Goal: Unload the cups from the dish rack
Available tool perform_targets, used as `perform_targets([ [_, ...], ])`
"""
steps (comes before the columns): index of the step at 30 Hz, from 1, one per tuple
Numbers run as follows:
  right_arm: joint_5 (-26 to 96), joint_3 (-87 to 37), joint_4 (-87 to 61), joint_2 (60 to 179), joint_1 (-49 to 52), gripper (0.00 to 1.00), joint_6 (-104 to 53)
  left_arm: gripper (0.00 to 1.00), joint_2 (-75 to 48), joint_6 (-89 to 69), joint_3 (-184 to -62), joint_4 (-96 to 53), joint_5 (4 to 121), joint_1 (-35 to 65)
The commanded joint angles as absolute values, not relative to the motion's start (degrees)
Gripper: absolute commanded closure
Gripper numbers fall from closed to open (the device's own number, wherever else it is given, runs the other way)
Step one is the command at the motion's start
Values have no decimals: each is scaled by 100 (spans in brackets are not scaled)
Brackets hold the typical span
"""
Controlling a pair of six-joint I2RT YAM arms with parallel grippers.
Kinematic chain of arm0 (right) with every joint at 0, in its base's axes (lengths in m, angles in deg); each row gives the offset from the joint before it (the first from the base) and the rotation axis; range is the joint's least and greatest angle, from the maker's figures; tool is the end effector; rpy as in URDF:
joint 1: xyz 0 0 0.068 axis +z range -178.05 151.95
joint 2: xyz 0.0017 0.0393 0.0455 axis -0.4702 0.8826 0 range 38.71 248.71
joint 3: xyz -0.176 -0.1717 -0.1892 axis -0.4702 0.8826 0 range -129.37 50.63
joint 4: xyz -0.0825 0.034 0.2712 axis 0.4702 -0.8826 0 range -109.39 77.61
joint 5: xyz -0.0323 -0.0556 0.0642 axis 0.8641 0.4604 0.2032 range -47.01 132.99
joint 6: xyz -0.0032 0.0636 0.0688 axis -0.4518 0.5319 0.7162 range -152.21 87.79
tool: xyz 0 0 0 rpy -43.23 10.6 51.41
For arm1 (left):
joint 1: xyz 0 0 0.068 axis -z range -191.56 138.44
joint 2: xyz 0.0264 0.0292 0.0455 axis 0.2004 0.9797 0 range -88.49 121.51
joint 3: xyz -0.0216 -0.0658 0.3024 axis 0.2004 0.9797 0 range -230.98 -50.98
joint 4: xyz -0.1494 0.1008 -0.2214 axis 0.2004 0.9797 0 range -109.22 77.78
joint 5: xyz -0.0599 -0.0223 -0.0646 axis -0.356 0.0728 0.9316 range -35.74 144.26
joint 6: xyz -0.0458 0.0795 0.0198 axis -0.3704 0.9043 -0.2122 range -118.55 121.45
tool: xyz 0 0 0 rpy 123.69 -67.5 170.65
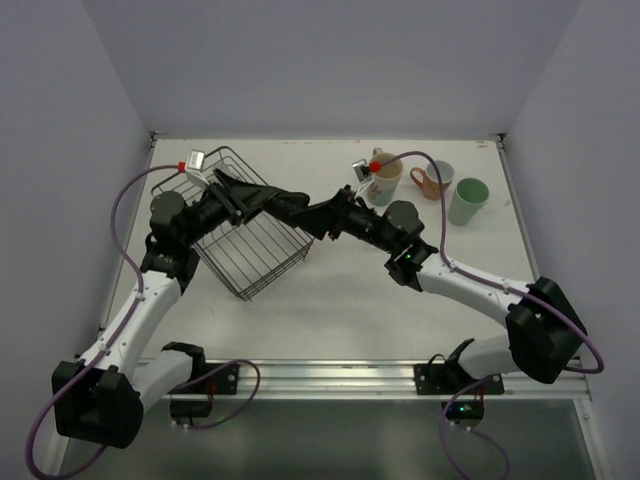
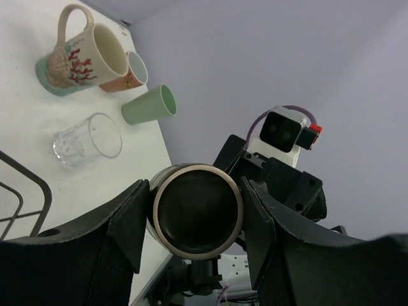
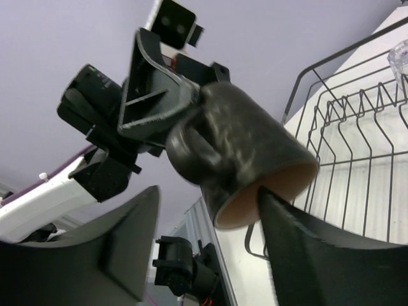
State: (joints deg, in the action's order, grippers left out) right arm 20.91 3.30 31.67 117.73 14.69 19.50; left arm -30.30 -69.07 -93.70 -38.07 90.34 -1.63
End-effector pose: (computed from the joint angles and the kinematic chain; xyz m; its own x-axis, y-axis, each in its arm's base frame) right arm 0.2523 0.2764 0.3520 -0.6078 0.4286 -0.6685 -0.6803 0.1533 0.7168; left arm 0.2666 -0.0972 0.3646 -0.6579 -0.6584 -0.3656 0.2944 0.2220 -0.9295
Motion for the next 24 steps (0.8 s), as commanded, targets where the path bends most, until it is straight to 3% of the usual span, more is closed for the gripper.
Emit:
perform_targets([
  [1,2058,-8,3578,11851,1493,39,1798,91,-3180,-7545,-9229,-4576,9302,-75],
  [3,2006,-17,3718,11886,1502,45,1798,91,-3241,-7625,-9168,-4594,9294,-40],
  [4,1953,-43,3753,11930,1493,55,1815,91,-3268,-7660,-9141,-4576,9268,-22],
  [7,1900,-35,3832,11957,1502,66,1894,88,-3347,-7862,-9018,-4620,9215,4],
  [8,1909,0,3920,11939,1502,79,1956,85,-3373,-7923,-8975,-4777,9188,-5],
  [10,1935,105,3947,11904,1493,88,1991,80,-3409,-7985,-8895,-4813,9136,30],
  [11,1979,123,3903,11852,1493,99,1991,77,-3426,-7977,-8886,-4813,9066,57],
  [12,2031,184,3868,11808,1502,100,1991,74,-3426,-7942,-8886,-4813,9056,100],
  [15,2216,378,3772,11492,1493,100,1939,43,-3426,-7741,-8982,-4805,9065,162],
  [16,2234,387,3658,11369,1502,100,1895,28,-3426,-7591,-9061,-4552,9065,154],
  [18,2391,222,2764,10921,1493,100,1545,13,-3487,-6883,-9420,-4060,8978,153],
  [21,2892,-112,972,10288,1493,100,824,3,-3663,-5843,-9764,-3032,8635,154],
  [24,3558,-525,-1006,9797,1432,100,42,0,-3865,-4852,-10134,-2073,8266,153],
])
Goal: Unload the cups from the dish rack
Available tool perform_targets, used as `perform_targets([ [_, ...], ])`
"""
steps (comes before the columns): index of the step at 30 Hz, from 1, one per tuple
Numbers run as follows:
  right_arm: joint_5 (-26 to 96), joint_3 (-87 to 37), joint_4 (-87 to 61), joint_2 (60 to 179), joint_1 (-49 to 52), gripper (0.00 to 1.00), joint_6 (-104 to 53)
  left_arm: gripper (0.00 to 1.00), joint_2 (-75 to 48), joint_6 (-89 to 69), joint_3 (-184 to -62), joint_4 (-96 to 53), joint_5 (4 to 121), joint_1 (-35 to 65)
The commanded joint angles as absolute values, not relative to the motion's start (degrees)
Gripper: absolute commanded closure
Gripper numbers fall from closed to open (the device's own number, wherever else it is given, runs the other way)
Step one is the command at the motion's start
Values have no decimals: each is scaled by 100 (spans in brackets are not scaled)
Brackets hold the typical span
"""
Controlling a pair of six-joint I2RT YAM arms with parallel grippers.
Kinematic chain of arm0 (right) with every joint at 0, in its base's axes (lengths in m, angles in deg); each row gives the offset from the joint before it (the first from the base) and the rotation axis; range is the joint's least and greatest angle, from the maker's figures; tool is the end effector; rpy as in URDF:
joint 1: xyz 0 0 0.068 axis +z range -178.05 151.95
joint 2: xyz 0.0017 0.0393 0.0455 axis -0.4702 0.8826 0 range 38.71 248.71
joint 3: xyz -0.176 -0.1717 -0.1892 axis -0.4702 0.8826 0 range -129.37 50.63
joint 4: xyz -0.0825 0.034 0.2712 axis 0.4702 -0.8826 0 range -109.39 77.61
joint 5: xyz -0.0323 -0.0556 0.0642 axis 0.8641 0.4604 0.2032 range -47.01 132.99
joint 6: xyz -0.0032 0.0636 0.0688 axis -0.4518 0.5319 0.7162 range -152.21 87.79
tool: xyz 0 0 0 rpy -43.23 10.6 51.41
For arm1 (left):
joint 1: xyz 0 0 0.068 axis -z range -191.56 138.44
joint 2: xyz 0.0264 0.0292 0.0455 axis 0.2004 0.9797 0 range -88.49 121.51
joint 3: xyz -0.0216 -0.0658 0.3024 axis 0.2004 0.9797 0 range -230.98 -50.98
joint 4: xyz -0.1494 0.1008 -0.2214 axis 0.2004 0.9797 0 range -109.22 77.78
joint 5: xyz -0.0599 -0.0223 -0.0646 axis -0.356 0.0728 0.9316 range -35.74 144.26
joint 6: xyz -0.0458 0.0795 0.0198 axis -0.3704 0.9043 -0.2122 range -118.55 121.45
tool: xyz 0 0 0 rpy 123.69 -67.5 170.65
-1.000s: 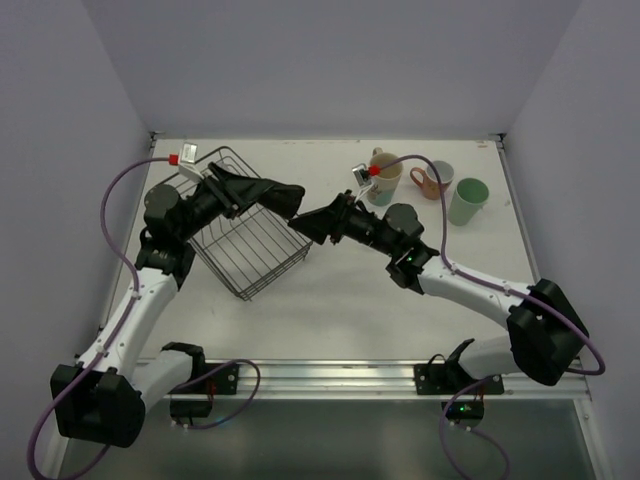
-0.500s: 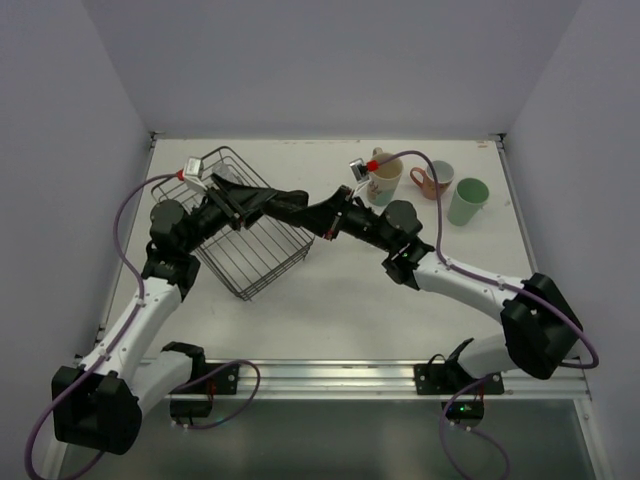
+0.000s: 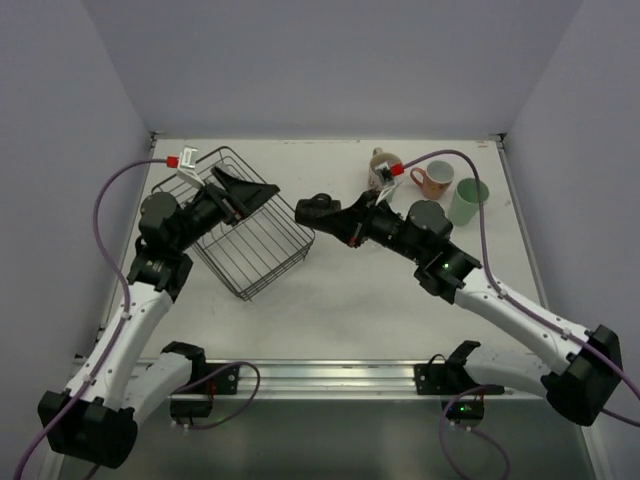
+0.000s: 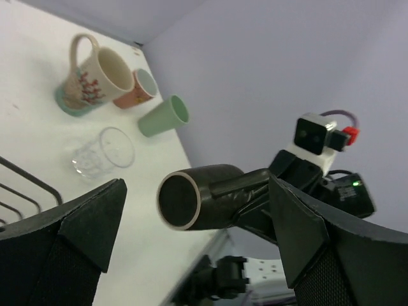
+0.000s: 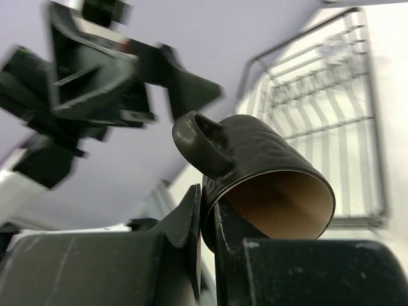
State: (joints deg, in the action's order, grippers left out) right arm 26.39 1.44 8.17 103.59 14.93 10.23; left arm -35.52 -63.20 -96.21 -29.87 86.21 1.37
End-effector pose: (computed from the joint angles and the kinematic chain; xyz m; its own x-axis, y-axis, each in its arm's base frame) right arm 0.2196 0.2376 0.3851 -0.5356 0.3848 -0.7517 -0.6777 0.3352 0.6545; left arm 0.2430 -0.1017 0.3854 -0.6158 -0.6454 -0.4519 0.3466 0.2931 -0.8910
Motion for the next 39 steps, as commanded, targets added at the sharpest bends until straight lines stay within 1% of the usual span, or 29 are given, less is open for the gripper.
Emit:
perform_targets([
  [1,3692,-596,-1480,9690,1318,100,-230,0,-3918,-4630,-10239,-1584,8117,153],
  [2,3823,-684,-2398,9611,1213,100,-354,0,-4032,-4123,-10292,-1396,8011,153],
  [4,4175,-904,-3247,9470,765,100,-652,0,-4155,-3663,-10319,-905,7757,153],
  [5,4176,-983,-4000,9469,546,100,-741,0,-4260,-3200,-10345,-737,7616,153],
  [6,4176,-1132,-4294,9496,144,100,-820,0,-4313,-3004,-10336,-579,7484,162],
  [7,4394,-1194,-4758,9583,-17,100,-1013,0,-4375,-2845,-10310,-342,7205,154],
  [9,4772,-1483,-5209,9837,-377,100,-1172,0,-4498,-2405,-10258,-113,6948,153],
  [10,5026,-1581,-5507,10178,-483,100,-1268,0,-4525,-2291,-10240,-59,6764,162],
  [12,5265,-1739,-5580,10505,-694,100,-1348,0,-4647,-2071,-10126,3,6597,153],
  [17,5651,-2274,-5800,11858,-985,100,-1524,0,-4823,-1807,-9924,38,6043,452],
  [23,5741,-2969,-5809,13044,-1205,100,-1717,0,-4912,-1640,-9660,38,5506,681],
  [29,5741,-3470,-5739,13801,-1240,100,-1788,0,-4780,-1604,-9528,-85,5453,777],
  [33,5644,-3585,-5677,14293,-1240,100,-1814,0,-4745,-1595,-9528,-94,5462,786],
  [39,5574,-3585,-5537,14567,-1249,100,-1858,0,-4604,-1595,-9589,-102,5462,786],
])
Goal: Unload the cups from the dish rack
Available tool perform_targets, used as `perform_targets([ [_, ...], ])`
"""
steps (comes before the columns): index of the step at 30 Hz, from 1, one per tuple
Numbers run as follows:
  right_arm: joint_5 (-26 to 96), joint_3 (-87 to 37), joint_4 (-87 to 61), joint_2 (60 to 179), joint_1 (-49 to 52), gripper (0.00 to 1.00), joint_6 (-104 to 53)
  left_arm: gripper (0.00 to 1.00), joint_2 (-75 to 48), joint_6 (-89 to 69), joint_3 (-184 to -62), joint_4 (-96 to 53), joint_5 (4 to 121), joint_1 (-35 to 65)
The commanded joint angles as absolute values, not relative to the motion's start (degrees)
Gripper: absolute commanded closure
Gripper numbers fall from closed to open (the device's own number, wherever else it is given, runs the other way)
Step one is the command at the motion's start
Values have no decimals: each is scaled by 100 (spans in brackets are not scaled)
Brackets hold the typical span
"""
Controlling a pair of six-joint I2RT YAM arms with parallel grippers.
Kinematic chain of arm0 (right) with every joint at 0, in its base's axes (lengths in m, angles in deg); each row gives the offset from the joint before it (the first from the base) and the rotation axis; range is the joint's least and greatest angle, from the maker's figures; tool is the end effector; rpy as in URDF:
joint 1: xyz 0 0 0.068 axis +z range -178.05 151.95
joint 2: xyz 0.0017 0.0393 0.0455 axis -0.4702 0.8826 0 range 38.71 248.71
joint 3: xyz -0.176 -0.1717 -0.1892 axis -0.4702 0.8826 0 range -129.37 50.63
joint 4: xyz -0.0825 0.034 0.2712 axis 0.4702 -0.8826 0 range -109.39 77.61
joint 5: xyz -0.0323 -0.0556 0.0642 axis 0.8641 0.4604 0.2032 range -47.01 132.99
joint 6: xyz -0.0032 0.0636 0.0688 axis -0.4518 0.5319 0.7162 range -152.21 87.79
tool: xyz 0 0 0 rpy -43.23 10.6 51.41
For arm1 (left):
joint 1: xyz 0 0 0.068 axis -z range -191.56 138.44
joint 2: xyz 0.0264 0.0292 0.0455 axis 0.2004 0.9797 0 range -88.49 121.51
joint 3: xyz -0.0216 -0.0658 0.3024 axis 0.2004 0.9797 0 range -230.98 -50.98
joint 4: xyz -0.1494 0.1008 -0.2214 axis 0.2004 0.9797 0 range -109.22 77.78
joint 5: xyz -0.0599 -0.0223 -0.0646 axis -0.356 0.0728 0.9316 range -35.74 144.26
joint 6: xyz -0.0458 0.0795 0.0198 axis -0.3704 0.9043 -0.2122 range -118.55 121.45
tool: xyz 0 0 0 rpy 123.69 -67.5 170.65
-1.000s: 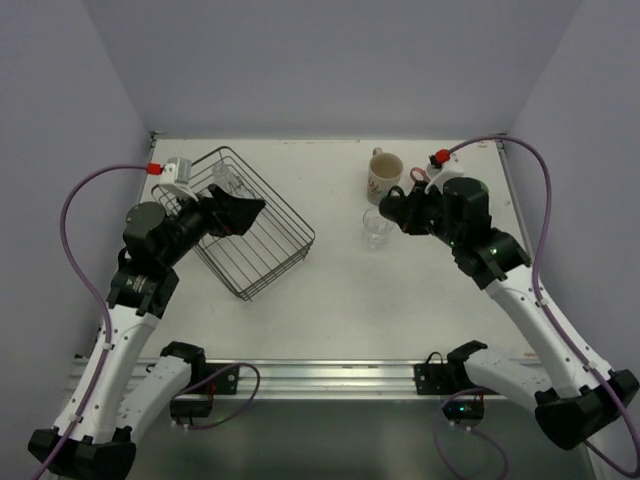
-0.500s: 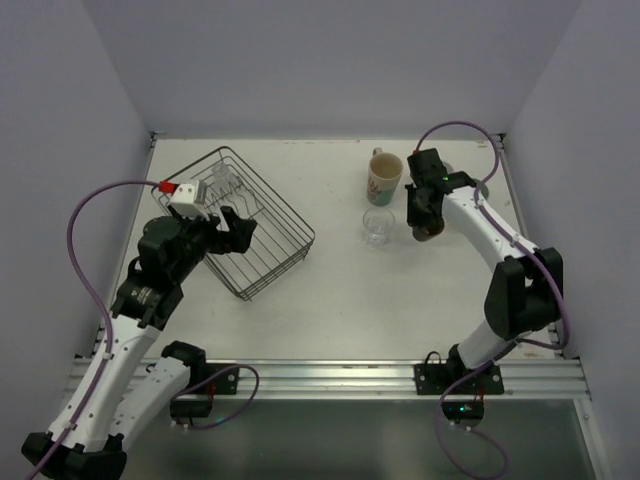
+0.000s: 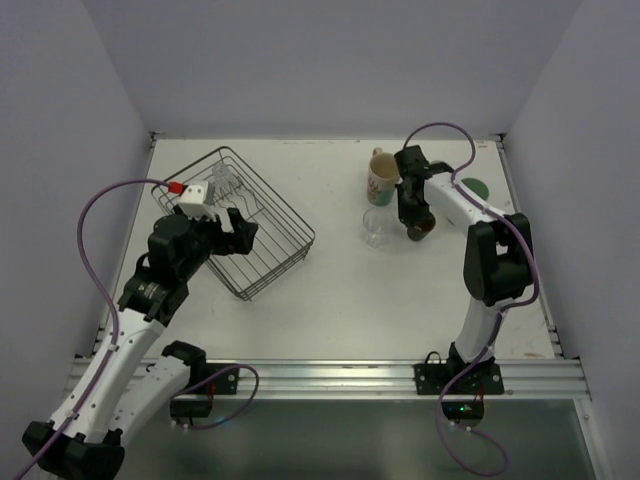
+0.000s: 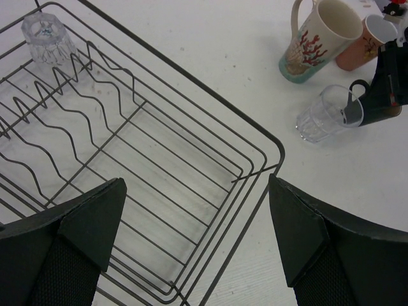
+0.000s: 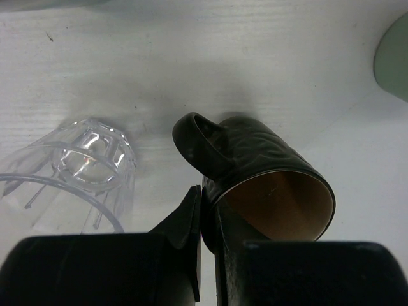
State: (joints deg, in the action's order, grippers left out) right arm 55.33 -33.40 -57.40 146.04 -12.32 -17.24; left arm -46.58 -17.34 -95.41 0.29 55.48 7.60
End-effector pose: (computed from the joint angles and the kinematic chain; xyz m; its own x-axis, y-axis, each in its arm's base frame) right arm 0.4285 0.1019 0.2049 -0.9129 0.0051 -0.4081 0.0486 0.9942 -0.0964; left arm 0.2017 -0.0719 0.3410 -0.3732 -0.2112 -0.9034 0.2400 0.9186 -0.3139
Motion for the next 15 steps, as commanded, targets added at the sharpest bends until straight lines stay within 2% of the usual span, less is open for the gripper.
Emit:
perform_targets([
  [1,5565,-3568,-5519,14628,-1240,100,-1876,0,-4569,-1596,-9607,-102,5462,786],
  [6,5486,-3594,-5457,14804,-1258,100,-1893,0,-4472,-1596,-9660,-94,5444,786],
  [8,5477,-3577,-5431,14822,-1258,96,-1885,0,-4437,-1604,-9695,-50,5286,795],
  [9,5495,-3568,-5422,14805,-1267,85,-1859,0,-4411,-1604,-9721,-32,5234,786],
  [11,5521,-3542,-5396,14743,-1258,73,-1867,0,-4349,-1622,-9800,20,5172,795],
  [12,5556,-3524,-5352,14639,-1258,61,-1850,0,-4306,-1631,-9826,38,5119,786],
  [15,5565,-3462,-5334,14314,-1258,48,-1806,0,-4174,-1692,-9941,82,4953,786],
])
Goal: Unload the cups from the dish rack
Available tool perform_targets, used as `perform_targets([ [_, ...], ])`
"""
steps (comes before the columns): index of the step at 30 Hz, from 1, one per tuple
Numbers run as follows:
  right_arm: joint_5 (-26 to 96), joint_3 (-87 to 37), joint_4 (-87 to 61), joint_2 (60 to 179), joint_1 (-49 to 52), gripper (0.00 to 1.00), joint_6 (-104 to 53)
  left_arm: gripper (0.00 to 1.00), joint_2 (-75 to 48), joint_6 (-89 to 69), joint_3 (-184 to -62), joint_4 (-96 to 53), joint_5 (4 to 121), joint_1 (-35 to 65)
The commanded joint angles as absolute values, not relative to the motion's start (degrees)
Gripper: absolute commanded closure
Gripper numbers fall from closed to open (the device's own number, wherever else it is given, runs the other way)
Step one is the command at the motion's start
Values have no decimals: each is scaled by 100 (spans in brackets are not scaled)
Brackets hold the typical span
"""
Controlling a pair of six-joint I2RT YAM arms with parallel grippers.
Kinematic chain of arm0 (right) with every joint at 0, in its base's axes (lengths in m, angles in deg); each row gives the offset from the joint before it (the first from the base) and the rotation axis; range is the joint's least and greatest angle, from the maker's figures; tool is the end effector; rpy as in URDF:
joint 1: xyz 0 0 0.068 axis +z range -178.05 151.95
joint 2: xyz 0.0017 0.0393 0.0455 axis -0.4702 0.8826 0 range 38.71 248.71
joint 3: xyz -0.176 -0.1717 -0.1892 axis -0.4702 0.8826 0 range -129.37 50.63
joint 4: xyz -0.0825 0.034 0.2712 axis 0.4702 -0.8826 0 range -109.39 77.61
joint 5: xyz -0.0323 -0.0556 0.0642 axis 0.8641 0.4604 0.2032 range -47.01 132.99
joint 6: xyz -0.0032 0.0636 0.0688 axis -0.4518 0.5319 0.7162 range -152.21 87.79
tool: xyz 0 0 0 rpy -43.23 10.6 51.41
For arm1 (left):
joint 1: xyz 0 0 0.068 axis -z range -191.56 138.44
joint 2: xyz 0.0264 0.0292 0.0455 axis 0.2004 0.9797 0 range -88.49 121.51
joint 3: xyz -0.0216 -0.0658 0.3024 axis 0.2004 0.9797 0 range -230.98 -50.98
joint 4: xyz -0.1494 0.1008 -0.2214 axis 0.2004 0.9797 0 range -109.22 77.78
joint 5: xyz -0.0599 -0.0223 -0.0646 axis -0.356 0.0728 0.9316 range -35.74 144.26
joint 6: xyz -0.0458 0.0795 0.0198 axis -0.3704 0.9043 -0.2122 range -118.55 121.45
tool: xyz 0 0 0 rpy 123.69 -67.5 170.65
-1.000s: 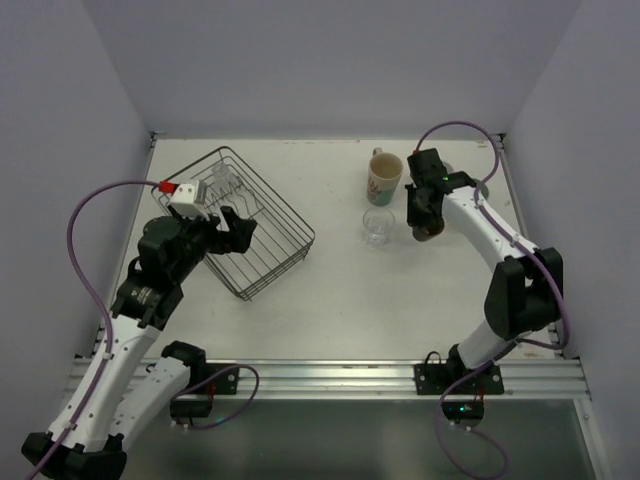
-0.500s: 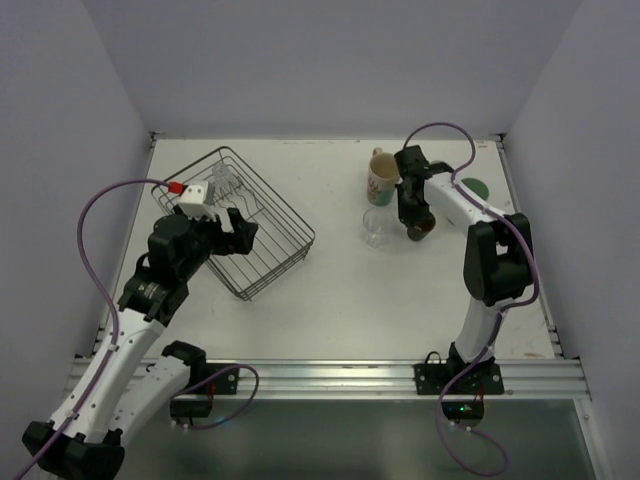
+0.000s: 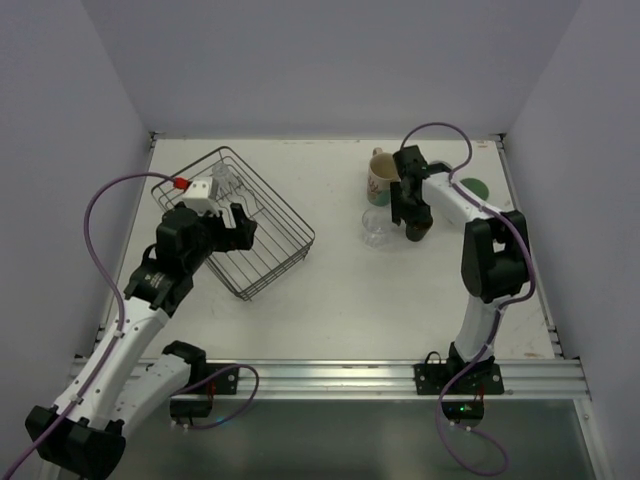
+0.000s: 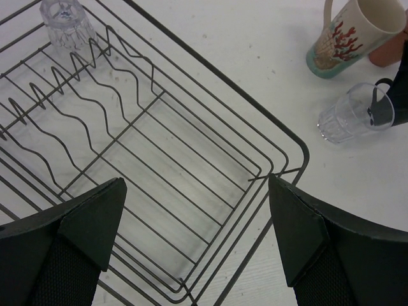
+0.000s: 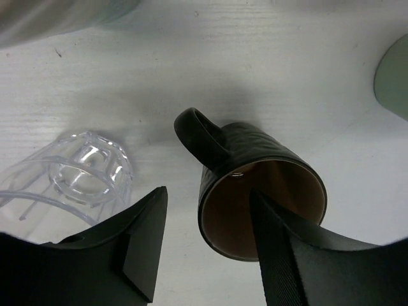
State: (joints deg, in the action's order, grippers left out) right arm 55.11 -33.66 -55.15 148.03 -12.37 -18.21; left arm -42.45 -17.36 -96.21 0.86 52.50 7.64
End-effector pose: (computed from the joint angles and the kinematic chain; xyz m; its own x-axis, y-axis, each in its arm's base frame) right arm 0.4378 0.1044 0.1938 -0.9104 -0.0099 -0.4136 0.0334 0.9947 -0.0972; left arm 0.2176 -0.0730 0.3308 -0.4160 -0.1964 -0.8879 0.1770 0.9403 -0.2909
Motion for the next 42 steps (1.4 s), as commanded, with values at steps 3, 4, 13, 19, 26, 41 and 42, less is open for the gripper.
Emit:
perform_targets([
  [3,5504,-3296,-5186,13718,-1258,35,-1744,0,-3893,-1815,-10230,91,4646,786],
  [4,5382,-3200,-5150,13532,-1258,30,-1727,0,-3718,-1902,-10309,73,4575,786],
  [13,4126,-1462,-3736,10871,-1066,26,-1208,2,-1855,-2412,-11153,-392,3634,515],
  [19,3746,-318,-2821,9787,-503,27,-900,11,-387,-2492,-12170,-744,3466,13],
  [26,3553,308,-2390,9136,-212,28,-716,14,940,-2290,-13051,-841,3282,-391],
  [41,3201,431,-2197,8889,-151,28,-707,16,2453,-1596,-13940,-1113,3467,-637],
  [42,3201,414,-2197,8889,-142,28,-707,17,2541,-1596,-13966,-1122,3475,-655],
])
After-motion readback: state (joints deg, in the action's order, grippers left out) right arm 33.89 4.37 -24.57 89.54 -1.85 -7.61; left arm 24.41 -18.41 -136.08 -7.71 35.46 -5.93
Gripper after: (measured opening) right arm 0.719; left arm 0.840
